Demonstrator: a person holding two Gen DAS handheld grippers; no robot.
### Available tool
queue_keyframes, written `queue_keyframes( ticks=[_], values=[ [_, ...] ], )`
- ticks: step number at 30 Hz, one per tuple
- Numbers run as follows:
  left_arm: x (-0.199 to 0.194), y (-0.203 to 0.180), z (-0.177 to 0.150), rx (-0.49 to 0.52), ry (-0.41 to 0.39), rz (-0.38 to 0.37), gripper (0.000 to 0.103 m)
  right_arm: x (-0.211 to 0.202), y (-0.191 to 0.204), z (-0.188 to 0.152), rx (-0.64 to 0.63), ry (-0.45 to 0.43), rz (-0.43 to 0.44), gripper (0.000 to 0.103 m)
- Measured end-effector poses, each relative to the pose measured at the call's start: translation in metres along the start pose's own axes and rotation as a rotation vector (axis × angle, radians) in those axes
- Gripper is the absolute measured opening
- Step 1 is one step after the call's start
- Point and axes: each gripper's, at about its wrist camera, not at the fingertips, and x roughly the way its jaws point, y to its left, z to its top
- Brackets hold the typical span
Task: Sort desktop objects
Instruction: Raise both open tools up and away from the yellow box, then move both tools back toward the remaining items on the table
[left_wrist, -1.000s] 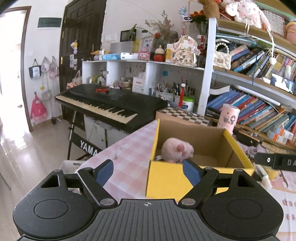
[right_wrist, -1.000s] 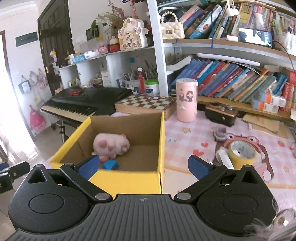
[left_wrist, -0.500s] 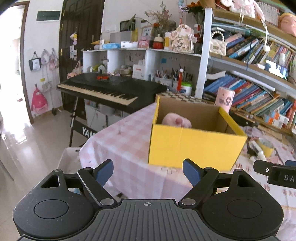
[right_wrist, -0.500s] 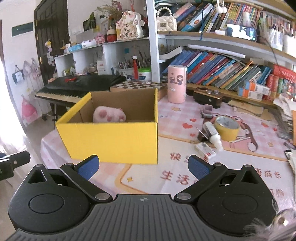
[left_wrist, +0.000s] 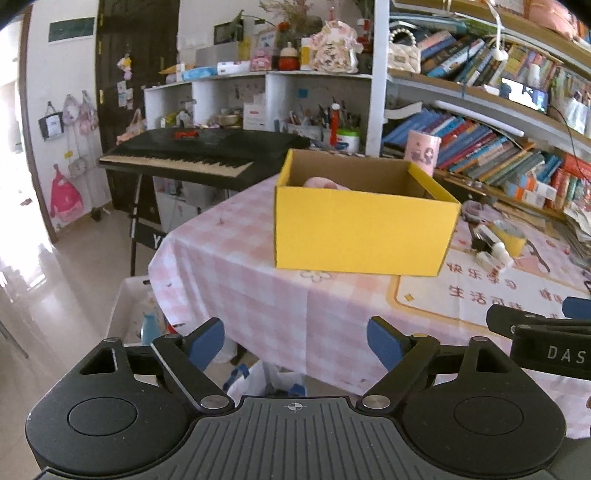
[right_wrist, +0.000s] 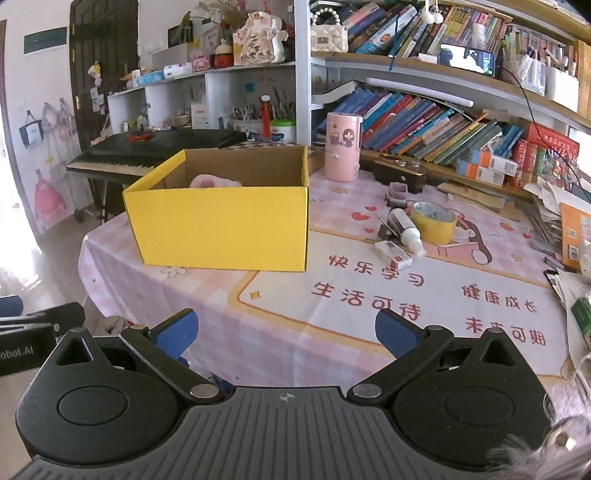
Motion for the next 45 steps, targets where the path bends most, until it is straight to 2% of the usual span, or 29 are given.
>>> queue_keyframes(
  ticks=[16,24,34,45],
  values=[
    [0.005,-0.022,-0.004,0.043,0.029,-0.109,0.091,-0.017,-0.019,-0.016,0.039,0.032,-0.094,0.103],
    [0.013,-0.034,-0.001,0.057,0.036,-0.138,0.091,-0.015,-0.028,-0.015,0.045,0.041,-0.124,0.103],
    [0.028,-0.066,0.007,0.098,0.044,-0.205,0.091,-0.011,-0.050,-0.011,0.043,0.050,-0.175,0.103],
    [0.045,-0.097,0.014,0.130,0.062,-0.244,0.091,0.000,-0.083,-0.007,0.076,0.082,-0.220,0.103]
  ],
)
